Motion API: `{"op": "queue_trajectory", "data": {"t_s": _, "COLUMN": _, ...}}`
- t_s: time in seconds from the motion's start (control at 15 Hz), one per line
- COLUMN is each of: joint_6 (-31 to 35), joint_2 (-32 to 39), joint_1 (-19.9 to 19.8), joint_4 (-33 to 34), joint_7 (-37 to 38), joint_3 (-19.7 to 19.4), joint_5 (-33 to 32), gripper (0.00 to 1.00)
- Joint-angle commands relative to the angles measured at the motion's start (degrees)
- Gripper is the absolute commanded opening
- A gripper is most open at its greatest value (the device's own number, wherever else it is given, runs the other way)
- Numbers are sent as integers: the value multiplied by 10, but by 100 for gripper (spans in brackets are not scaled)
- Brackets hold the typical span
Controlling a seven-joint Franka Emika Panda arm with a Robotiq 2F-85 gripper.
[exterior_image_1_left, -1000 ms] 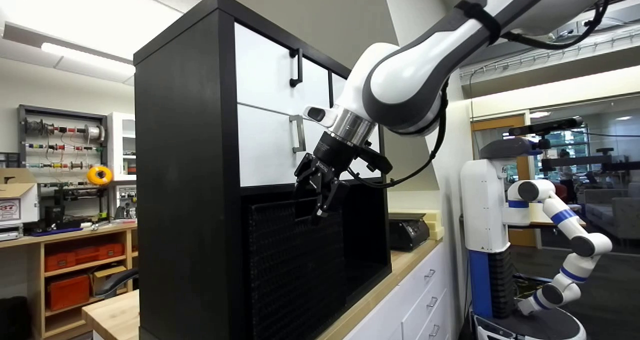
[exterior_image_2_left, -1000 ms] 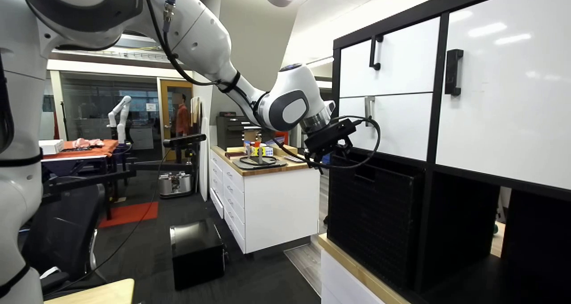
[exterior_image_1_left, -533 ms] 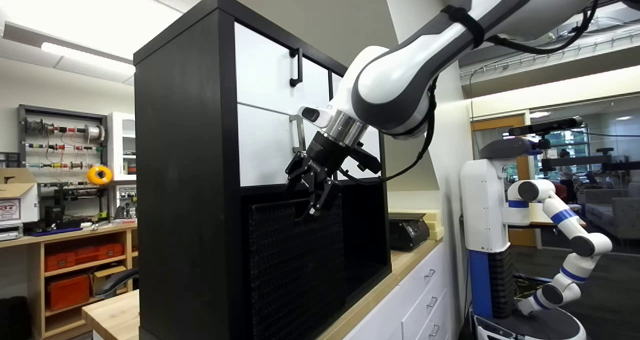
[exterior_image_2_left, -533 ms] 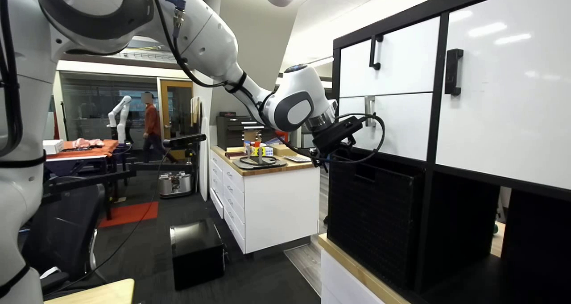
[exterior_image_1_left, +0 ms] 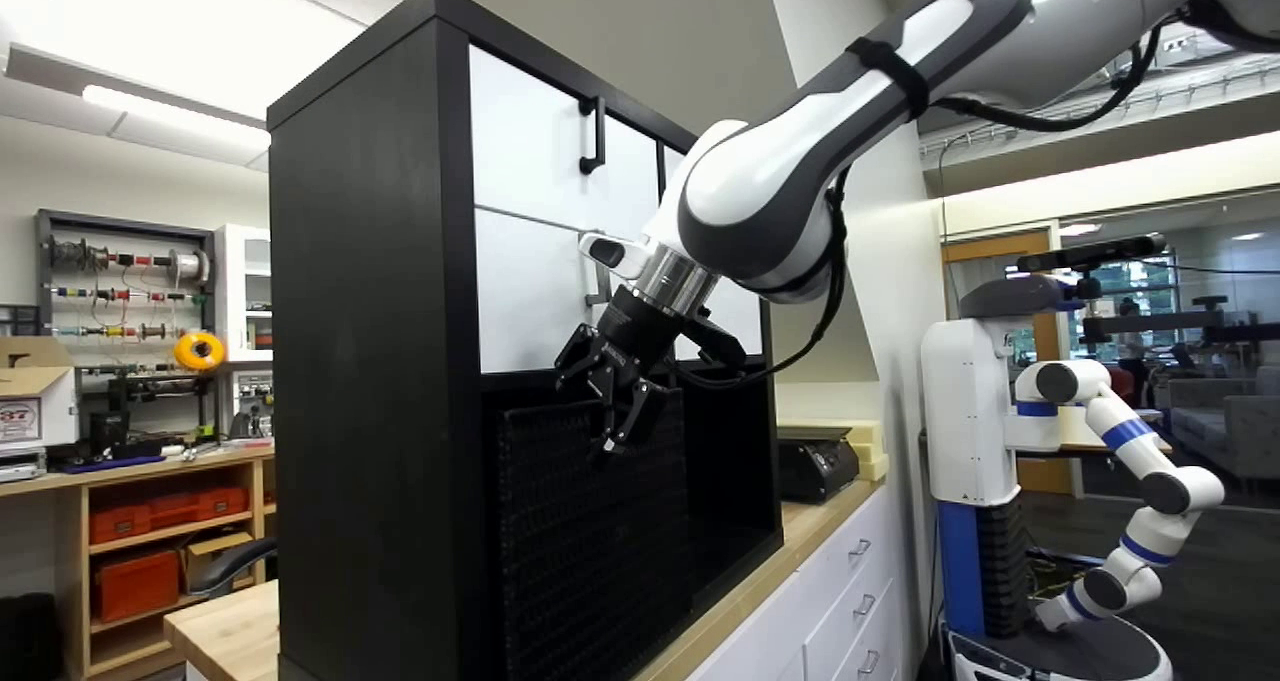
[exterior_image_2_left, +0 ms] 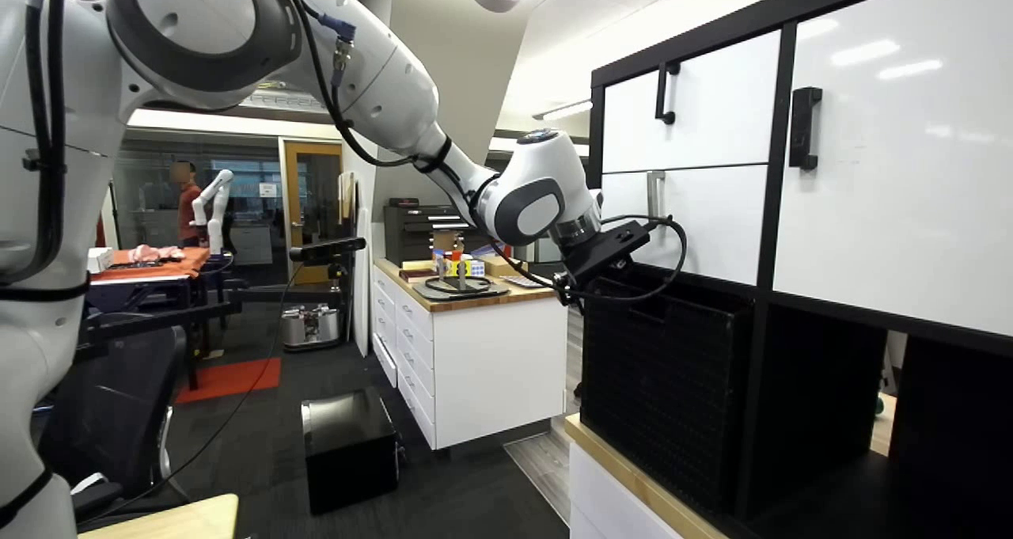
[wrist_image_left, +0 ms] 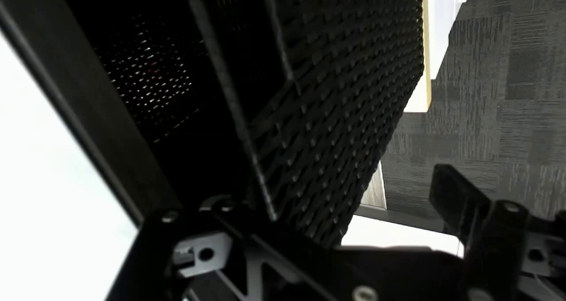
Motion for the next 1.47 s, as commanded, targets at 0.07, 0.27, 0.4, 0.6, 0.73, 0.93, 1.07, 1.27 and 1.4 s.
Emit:
{"op": "queue_trajectory", "data": {"t_s": 0.07, "joint_6": -3, "joint_2": 39, "joint_1": -24, "joint_4": 36, "joint_7": -59, "joint_3": 33, "joint_5": 41, "gripper": 77}}
{"op": "queue_trajectory", "data": {"t_s": 0.27, "joint_6": -13, "joint_2": 29, "joint_1": -33, "joint_4": 37, "joint_7": -84, "joint_3": 44, "joint_5": 48, "gripper": 61}}
{"op": "queue_trajectory", "data": {"t_s": 0.4, "joint_6": -14, "joint_2": 16, "joint_1": -35, "joint_4": 30, "joint_7": -93, "joint_3": 45, "joint_5": 44, "gripper": 47}}
{"op": "queue_trajectory", "data": {"t_s": 0.6, "joint_6": -12, "joint_2": -4, "joint_1": -36, "joint_4": 12, "joint_7": -96, "joint_3": 41, "joint_5": 40, "gripper": 28}}
{"op": "queue_trajectory", "data": {"t_s": 0.73, "joint_6": -11, "joint_2": -18, "joint_1": -37, "joint_4": -1, "joint_7": -95, "joint_3": 38, "joint_5": 39, "gripper": 15}}
{"op": "queue_trajectory", "data": {"t_s": 0.93, "joint_6": -17, "joint_2": -45, "joint_1": -41, "joint_4": -30, "joint_7": -96, "joint_3": 43, "joint_5": 49, "gripper": 1}}
{"op": "queue_trajectory", "data": {"t_s": 1.07, "joint_6": -23, "joint_2": -72, "joint_1": -45, "joint_4": -62, "joint_7": -102, "joint_3": 52, "joint_5": 66, "gripper": 0}}
{"op": "queue_trajectory", "data": {"t_s": 1.27, "joint_6": -30, "joint_2": -117, "joint_1": -42, "joint_4": -114, "joint_7": -102, "joint_3": 53, "joint_5": 87, "gripper": 2}}
{"op": "queue_trajectory", "data": {"t_s": 1.4, "joint_6": -35, "joint_2": -145, "joint_1": -39, "joint_4": -146, "joint_7": -98, "joint_3": 50, "joint_5": 94, "gripper": 2}}
